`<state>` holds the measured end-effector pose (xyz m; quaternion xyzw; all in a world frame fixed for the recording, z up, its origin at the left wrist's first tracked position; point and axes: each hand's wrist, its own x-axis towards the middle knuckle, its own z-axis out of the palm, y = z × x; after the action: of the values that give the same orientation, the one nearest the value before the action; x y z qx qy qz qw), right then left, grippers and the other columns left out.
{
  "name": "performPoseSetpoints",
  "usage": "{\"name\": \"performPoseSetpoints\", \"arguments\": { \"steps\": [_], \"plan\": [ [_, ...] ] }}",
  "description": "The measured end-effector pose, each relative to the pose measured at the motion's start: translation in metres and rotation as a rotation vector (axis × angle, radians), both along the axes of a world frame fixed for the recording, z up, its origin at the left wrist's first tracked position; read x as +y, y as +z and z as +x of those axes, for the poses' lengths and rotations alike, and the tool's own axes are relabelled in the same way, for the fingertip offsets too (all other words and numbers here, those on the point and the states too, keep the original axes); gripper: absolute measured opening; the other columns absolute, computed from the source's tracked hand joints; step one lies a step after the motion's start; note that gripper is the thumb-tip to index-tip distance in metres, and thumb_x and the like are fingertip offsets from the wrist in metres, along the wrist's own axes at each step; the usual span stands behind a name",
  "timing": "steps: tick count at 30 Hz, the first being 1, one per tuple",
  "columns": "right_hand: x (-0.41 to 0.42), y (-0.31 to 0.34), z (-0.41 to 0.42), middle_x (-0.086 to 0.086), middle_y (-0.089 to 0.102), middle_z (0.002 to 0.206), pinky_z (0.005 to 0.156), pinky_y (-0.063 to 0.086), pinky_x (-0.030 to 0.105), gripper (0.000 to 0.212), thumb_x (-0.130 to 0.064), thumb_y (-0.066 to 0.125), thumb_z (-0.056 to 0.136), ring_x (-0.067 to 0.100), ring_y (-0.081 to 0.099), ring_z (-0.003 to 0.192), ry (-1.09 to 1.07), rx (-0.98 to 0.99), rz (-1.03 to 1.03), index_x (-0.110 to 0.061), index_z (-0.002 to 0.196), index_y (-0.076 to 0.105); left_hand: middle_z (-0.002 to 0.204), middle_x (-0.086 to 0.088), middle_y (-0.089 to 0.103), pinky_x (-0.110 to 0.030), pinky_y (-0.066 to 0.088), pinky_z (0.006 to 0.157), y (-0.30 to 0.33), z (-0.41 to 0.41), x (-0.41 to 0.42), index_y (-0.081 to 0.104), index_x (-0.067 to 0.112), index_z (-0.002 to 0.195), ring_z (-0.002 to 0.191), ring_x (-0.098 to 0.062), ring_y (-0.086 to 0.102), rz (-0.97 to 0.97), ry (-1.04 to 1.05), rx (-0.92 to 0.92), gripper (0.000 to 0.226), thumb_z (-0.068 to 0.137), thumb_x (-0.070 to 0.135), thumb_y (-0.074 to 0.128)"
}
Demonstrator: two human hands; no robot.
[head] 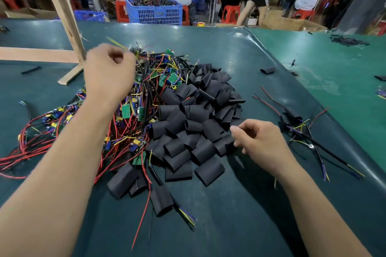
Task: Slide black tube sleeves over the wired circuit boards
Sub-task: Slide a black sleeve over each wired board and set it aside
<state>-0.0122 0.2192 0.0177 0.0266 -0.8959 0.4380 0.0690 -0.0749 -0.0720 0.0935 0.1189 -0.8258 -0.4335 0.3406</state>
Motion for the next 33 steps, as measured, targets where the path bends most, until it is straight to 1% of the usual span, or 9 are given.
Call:
{"name": "performPoseSetpoints", "arguments": {
  "steps": [3,6,9,12,16,20,24,28,33],
  "plan": [
    [-0.003,0.002,0.001,-0.003,0.069,0.063,0.053,0.045,0.023,0.027,-0.032,0.064,0.092,0.010,0.056,0.048,-0.033,0.040,-0.108,-0.018,0.069,0.067,0.065,0.005,0.067,-0.022,0.041,0.047,0.021,0.021,0.010,0.062,0.020,0.071,0.048,-0.010,0.051,0.325,-0.213,0.093,0.013,0.083,0.020,0.055],
    [-0.007,0.008,0.004,0.006,0.069,0.068,0.042,0.038,0.020,0.028,-0.036,0.066,0.092,0.015,0.053,0.050,0.106,-0.033,-0.460,-0.013,0.076,0.071,0.078,-0.003,0.070,-0.023,0.040,0.047,0.025,0.049,0.028,0.064,0.018,0.071,0.051,-0.012,0.053,0.550,-0.514,0.041,0.015,0.084,0.016,0.059],
    [-0.017,0.013,0.010,0.012,0.070,0.085,0.040,0.037,0.020,0.044,-0.052,0.066,0.084,0.018,0.057,0.056,0.359,-0.209,-0.809,-0.011,0.098,0.074,0.069,-0.005,0.066,-0.019,0.031,0.041,0.006,0.071,0.056,0.066,0.011,0.077,0.043,-0.015,0.044,0.591,-0.721,-0.138,0.008,0.083,0.016,0.064],
    [-0.029,0.015,0.012,0.007,0.071,0.098,0.042,0.039,0.020,0.055,-0.053,0.071,0.079,0.017,0.061,0.060,0.464,-0.171,-0.986,-0.011,0.114,0.063,0.055,-0.004,0.058,-0.014,0.024,0.037,-0.025,0.085,0.082,0.069,0.006,0.084,0.034,-0.014,0.034,0.525,-0.764,-0.270,0.014,0.093,0.011,0.060],
    [-0.037,0.016,0.011,0.005,0.072,0.081,0.047,0.047,0.020,0.021,-0.022,0.065,0.081,0.014,0.066,0.063,0.265,-0.033,-1.030,-0.010,0.099,0.065,0.063,-0.006,0.065,-0.018,0.031,0.037,-0.046,0.084,0.090,0.068,0.008,0.095,0.038,-0.014,0.042,0.551,-0.827,-0.384,0.011,0.094,0.016,0.061],
    [-0.035,0.015,0.009,0.007,0.072,0.077,0.050,0.051,0.023,0.007,-0.013,0.066,0.081,0.019,0.067,0.063,0.167,-0.070,-0.987,-0.009,0.085,0.070,0.087,-0.014,0.072,-0.022,0.040,0.038,-0.052,0.078,0.088,0.061,0.020,0.115,0.050,-0.018,0.059,0.681,-0.786,-0.359,0.028,0.089,0.019,0.069],
    [-0.038,0.011,0.007,0.010,0.073,0.077,0.052,0.053,0.023,0.007,-0.011,0.067,0.083,0.020,0.070,0.064,0.130,-0.160,-1.004,-0.012,0.078,0.071,0.067,-0.026,0.063,-0.018,0.033,0.034,-0.058,0.075,0.084,0.074,0.012,0.092,0.038,-0.014,0.046,0.514,-0.762,-0.246,0.008,0.092,0.012,0.066],
    [-0.040,0.011,0.007,0.012,0.074,0.080,0.059,0.057,0.025,0.010,-0.005,0.063,0.089,0.020,0.071,0.066,0.145,-0.175,-1.015,-0.010,0.087,0.072,0.065,-0.002,0.058,-0.016,0.025,0.039,-0.063,0.079,0.083,0.076,0.021,0.092,0.045,-0.014,0.037,0.506,-0.868,-0.334,0.010,0.091,0.023,0.067],
    [-0.041,0.012,0.007,0.010,0.074,0.080,0.055,0.055,0.023,0.013,0.000,0.058,0.092,0.017,0.070,0.062,0.131,-0.158,-1.071,-0.009,0.087,0.065,0.075,0.000,0.066,-0.020,0.030,0.037,-0.065,0.076,0.074,0.070,0.027,0.104,0.043,-0.017,0.043,0.366,-0.859,-0.380,0.017,0.090,0.017,0.069]
  ]
}}
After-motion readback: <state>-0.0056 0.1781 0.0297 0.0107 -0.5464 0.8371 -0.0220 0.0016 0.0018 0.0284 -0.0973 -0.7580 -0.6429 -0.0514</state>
